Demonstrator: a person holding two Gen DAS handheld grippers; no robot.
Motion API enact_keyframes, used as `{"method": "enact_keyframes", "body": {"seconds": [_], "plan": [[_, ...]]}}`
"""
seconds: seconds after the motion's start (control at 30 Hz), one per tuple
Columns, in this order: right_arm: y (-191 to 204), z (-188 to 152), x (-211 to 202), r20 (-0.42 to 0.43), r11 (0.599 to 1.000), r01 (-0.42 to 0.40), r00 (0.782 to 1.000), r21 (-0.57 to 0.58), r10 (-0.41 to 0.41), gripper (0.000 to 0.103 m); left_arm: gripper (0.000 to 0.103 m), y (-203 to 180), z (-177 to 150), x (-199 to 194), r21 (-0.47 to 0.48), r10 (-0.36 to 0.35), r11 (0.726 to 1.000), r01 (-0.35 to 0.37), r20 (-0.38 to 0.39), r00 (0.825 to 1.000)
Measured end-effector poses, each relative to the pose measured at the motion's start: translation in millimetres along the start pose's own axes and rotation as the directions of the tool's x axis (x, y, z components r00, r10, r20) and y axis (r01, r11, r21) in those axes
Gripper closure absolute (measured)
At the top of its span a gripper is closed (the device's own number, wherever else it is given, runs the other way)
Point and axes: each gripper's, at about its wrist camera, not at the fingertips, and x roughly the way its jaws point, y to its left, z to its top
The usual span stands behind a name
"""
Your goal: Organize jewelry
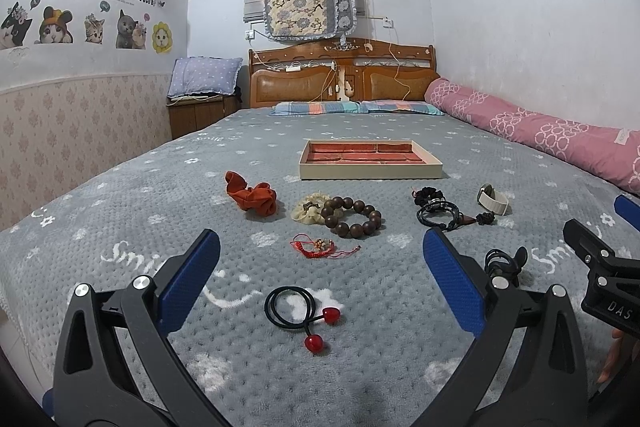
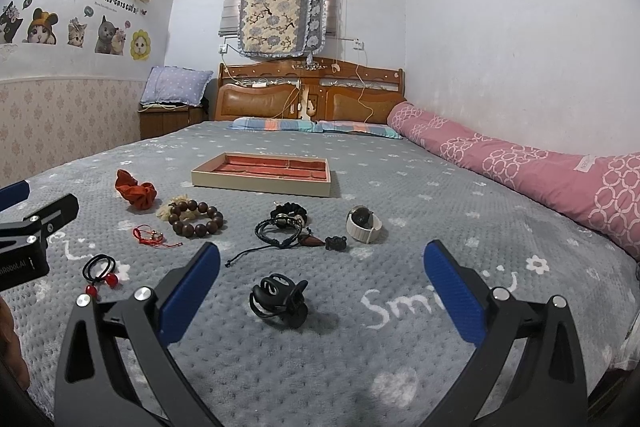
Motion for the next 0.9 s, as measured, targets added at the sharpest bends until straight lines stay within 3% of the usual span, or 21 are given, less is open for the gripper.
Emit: {"method": "enact_keyframes", "body": {"seconds": [0.57,0.9], "plan": [[-2,-1,3,-0.004,1.000,-0.004,1.000,0.006,0.004,0.004,0.005,-3,-1,3,0.009,0.001,1.000,-0.001,-0.001,1.000],[-1,7,35,-0.070,1.000,-0.017,0.997,0.008,0.018,0.004,0.005,-2,8,34,-0.005,-0.001,1.000,0.001,-0.069,0.998]]}}
